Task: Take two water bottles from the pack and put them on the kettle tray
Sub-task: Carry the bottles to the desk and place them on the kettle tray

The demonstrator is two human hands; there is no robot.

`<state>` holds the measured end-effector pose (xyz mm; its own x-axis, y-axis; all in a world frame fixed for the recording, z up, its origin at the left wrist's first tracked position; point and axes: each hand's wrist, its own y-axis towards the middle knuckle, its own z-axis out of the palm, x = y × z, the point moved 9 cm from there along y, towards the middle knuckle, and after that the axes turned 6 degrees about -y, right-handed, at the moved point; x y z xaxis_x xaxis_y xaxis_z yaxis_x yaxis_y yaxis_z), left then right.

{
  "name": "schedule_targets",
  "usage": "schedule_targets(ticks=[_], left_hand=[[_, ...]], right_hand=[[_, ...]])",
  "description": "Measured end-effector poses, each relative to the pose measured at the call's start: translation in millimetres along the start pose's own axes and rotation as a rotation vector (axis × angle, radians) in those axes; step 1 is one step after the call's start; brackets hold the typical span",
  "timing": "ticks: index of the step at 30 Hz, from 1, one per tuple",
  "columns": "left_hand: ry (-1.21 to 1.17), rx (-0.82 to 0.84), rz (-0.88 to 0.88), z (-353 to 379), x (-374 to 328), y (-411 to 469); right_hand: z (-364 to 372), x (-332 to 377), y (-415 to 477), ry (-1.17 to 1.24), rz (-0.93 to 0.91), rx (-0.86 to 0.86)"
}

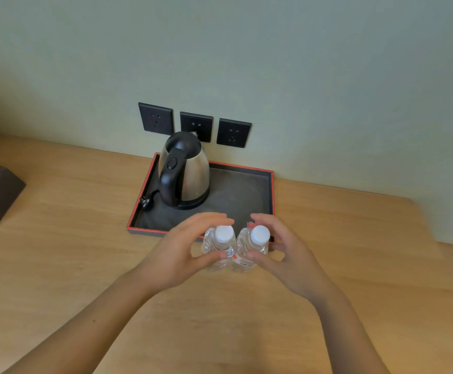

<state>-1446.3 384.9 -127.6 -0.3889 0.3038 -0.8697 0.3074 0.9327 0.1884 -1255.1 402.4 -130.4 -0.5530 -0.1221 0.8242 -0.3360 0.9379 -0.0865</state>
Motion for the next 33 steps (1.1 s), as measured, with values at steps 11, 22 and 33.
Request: schedule_targets(ticks=[11,22,33], left_hand=[[0.278,0.231,0.057,11.5,-27.5,19.8],[0.335,0.204,0.069,11.3,-35.0,17.5],[0.383,0.123,-0.037,13.1,-32.8,9.7]], right_hand=[[5.1,26.1,4.9,-0.481,-0.052,0.056],[3.9,32.4,2.9,-0.526,-0.087,0.043],[3.3,30.7,-4.0,-0.541,-0.120,-0.053]])
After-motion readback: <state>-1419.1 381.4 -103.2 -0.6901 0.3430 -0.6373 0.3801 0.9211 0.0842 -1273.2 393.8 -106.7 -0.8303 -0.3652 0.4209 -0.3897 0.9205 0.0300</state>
